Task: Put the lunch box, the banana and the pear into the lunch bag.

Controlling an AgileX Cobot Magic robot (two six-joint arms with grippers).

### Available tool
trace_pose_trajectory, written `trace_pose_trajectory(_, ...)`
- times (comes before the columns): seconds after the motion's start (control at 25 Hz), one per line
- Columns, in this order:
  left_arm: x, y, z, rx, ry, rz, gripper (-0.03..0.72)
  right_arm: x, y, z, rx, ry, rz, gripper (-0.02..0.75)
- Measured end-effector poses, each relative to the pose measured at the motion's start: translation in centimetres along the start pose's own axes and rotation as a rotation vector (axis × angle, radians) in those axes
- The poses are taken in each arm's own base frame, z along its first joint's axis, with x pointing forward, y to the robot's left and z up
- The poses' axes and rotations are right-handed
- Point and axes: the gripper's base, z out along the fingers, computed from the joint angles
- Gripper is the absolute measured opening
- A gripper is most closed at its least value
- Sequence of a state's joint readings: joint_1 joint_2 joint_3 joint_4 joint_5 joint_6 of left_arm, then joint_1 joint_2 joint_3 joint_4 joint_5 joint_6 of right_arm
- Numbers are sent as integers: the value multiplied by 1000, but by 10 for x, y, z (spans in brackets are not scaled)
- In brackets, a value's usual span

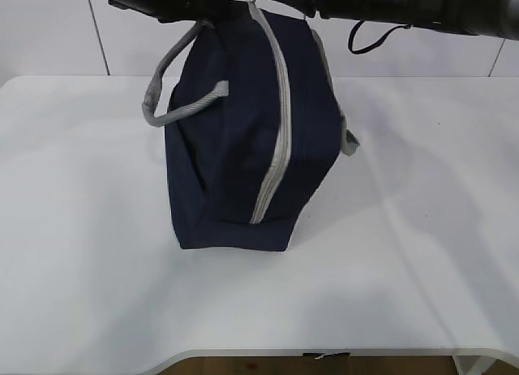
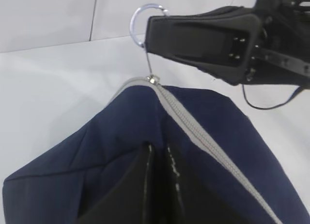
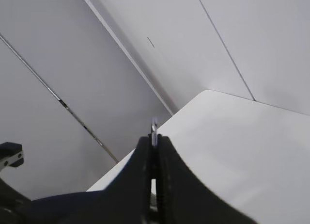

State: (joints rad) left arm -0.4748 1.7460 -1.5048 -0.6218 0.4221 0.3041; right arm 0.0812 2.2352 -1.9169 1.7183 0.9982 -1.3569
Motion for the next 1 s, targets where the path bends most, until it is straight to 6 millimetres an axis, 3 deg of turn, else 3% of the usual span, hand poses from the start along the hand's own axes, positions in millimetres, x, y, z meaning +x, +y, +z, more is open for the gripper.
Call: trace_pose_trajectory(1.0,-4,-10,-8,113,-14,65,11,-2,4,-1,-43,6,22,6)
